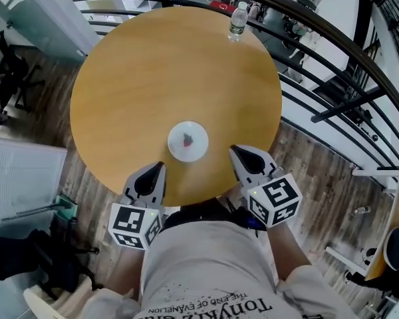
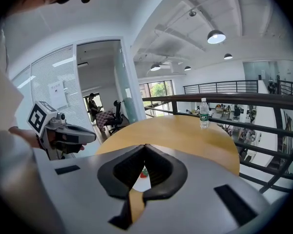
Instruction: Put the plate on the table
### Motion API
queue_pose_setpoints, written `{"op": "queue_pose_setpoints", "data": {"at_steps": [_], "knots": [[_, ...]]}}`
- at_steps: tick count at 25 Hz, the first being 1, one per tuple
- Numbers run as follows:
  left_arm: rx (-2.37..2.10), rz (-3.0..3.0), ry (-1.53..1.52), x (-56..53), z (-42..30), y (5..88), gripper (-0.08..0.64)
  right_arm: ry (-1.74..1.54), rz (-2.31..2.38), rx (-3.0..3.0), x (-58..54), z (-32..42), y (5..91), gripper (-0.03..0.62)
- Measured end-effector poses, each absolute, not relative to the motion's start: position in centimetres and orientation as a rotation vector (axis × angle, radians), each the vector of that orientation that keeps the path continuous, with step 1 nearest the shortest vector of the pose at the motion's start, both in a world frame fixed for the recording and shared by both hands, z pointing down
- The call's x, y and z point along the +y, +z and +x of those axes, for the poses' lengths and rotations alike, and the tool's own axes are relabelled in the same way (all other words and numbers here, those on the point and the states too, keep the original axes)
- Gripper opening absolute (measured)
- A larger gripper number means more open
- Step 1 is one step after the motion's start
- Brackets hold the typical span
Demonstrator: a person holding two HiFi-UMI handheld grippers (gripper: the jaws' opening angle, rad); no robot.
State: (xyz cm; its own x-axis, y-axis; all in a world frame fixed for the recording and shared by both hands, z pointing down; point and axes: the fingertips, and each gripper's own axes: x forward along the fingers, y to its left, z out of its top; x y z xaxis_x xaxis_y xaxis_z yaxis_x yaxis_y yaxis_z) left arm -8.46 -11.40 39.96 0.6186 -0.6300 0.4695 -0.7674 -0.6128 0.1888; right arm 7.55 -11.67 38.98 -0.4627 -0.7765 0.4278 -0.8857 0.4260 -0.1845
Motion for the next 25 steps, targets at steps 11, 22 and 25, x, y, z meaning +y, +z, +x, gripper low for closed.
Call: {"op": "queue_pose_setpoints", "data": {"at_steps": [11,22,25], "knots": [[-1.089,2.492,0.525,-11.33,-7.75,39.79,0.025,0.571,1.426,-2.412,-11.63,7.16,39.02,0.020],[-1.085,2.497,0.534,-11.16,-8.10,39.69,0.025,0.579,1.435,-2.410,-11.41,7.05,38.83,0.020],[-1.081,2.494,0.539,-10.73,-8.48,39.89,0.025,0.583,1.439,-2.408,-10.98,6.73,38.88,0.020]]}}
